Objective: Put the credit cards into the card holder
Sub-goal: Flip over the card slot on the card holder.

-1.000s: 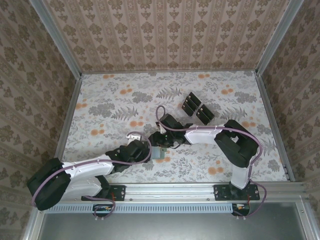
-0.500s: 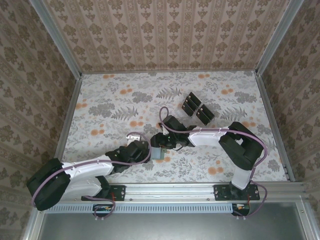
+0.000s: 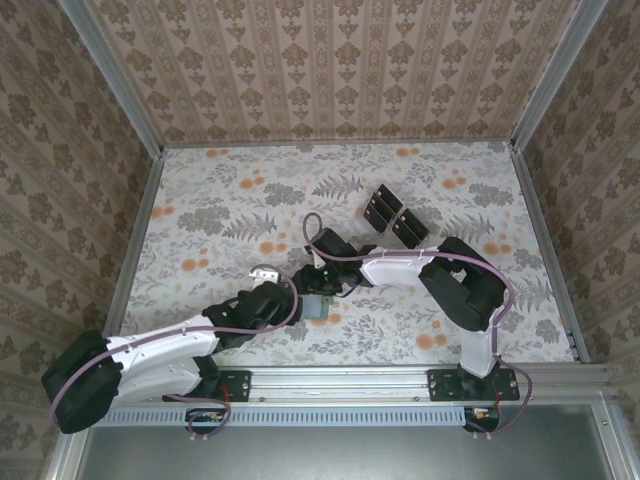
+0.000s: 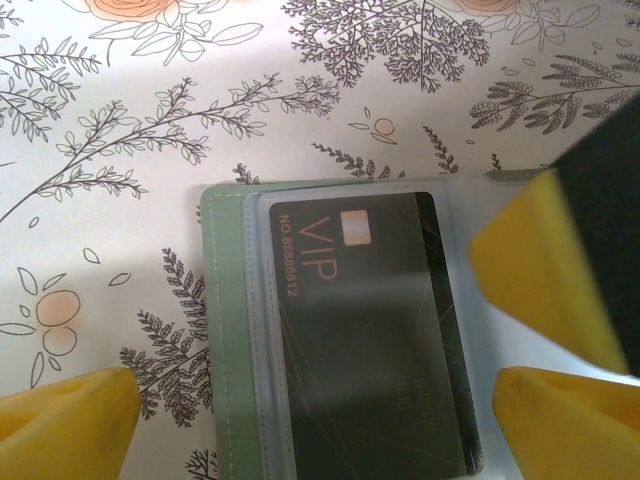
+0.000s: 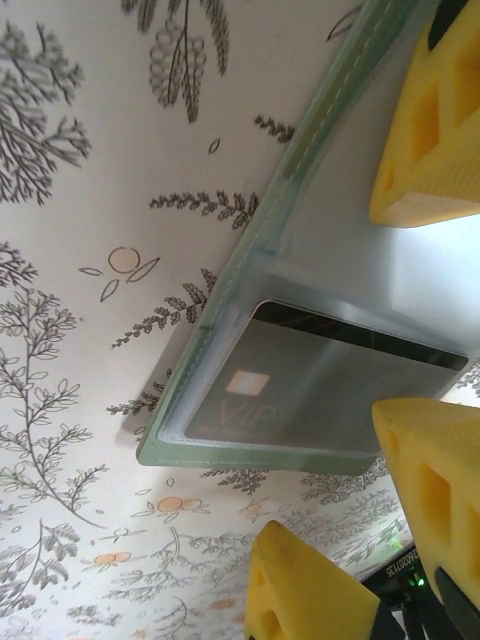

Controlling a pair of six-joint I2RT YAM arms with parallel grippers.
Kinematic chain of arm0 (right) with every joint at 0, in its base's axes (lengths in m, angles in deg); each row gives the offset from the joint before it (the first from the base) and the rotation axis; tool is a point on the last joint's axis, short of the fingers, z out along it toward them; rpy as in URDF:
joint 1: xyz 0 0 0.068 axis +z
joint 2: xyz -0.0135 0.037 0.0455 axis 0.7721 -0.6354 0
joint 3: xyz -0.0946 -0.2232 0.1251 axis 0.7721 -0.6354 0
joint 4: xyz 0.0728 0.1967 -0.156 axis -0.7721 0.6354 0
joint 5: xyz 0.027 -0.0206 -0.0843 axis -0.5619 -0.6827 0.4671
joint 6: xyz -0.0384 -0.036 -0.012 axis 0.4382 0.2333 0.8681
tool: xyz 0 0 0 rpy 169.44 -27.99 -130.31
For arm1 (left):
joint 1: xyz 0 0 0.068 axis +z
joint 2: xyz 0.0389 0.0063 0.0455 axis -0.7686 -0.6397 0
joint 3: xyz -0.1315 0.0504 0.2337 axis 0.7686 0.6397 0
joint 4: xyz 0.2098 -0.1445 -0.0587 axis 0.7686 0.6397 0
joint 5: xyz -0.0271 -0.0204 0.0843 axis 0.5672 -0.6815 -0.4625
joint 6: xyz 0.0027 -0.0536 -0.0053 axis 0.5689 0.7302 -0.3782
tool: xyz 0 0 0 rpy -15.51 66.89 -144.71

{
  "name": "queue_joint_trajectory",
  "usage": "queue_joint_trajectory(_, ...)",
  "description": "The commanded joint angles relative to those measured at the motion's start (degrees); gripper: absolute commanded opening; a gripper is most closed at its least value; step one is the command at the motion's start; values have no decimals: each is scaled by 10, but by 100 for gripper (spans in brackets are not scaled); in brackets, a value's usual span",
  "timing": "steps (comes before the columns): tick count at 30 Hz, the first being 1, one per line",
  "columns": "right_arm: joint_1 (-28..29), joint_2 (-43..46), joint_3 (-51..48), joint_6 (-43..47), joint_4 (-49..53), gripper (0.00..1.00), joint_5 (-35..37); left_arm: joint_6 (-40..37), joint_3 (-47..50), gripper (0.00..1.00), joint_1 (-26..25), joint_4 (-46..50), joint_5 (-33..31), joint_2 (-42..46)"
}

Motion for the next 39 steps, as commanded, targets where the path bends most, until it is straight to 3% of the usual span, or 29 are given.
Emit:
queue_joint_trajectory(1, 8, -24, 26, 11, 25, 49, -17, -17, -5, 100, -4, 4, -5, -3)
queue_joint_trajectory(24, 8, -25, 32, -6, 7, 49, -31, 9, -7, 100, -13, -17, -30, -87)
queue_joint_trajectory(30, -1, 30, 7, -7, -6, 49, -21, 28, 1, 100, -15, -19, -30, -108)
queue_joint_trajectory(39, -7, 134, -83, -36, -21, 50, 53, 40, 10, 100, -17, -23, -34, -110)
